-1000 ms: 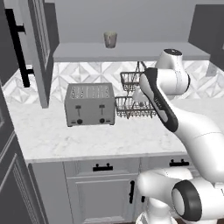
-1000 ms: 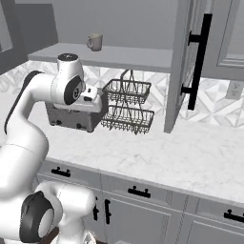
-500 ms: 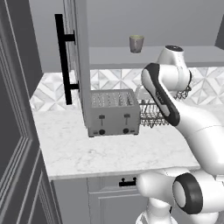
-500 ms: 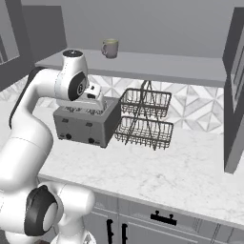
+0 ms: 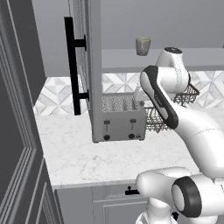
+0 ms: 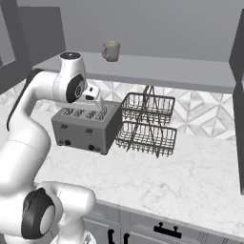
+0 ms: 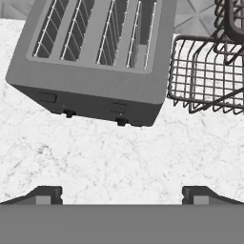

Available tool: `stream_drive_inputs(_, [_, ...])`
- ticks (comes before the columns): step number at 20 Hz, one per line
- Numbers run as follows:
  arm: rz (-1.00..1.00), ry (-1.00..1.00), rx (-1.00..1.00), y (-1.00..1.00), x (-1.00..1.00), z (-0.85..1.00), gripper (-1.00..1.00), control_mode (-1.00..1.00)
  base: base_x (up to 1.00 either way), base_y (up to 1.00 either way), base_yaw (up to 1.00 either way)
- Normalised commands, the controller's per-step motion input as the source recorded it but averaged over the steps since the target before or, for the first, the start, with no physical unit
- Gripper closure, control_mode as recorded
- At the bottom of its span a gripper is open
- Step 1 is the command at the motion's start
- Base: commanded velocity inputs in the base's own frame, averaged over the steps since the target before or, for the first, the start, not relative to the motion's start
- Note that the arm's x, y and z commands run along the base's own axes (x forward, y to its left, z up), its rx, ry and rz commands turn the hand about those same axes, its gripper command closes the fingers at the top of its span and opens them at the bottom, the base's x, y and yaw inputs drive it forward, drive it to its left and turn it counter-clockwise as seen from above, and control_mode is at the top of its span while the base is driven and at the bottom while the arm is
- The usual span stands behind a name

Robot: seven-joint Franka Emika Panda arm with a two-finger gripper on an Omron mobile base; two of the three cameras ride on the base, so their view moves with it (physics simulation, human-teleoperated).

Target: Gather all objects into one cabinet and sort the glasses and bowls to opposite sides.

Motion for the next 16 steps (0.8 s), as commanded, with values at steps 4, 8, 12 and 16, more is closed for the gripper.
stream_drive_inputs(4, [0.00, 0.00, 0.00, 0.00, 0.00, 0.00, -1.00, 1.00, 0.02, 0.00, 0.00])
stream_drive_inputs(8, [0.00, 0.00, 0.00, 0.00, 0.00, 0.00, -1.00, 1.00, 0.15, 0.00, -0.01])
stream_drive_inputs(12, [0.00, 0.00, 0.00, 0.00, 0.00, 0.00, -1.00, 1.00, 0.49, 0.00, -0.03])
stream_drive_inputs(16, [0.00, 0.00, 0.00, 0.00, 0.00, 0.00, -1.00, 1.00, 0.00, 0.00, 0.00])
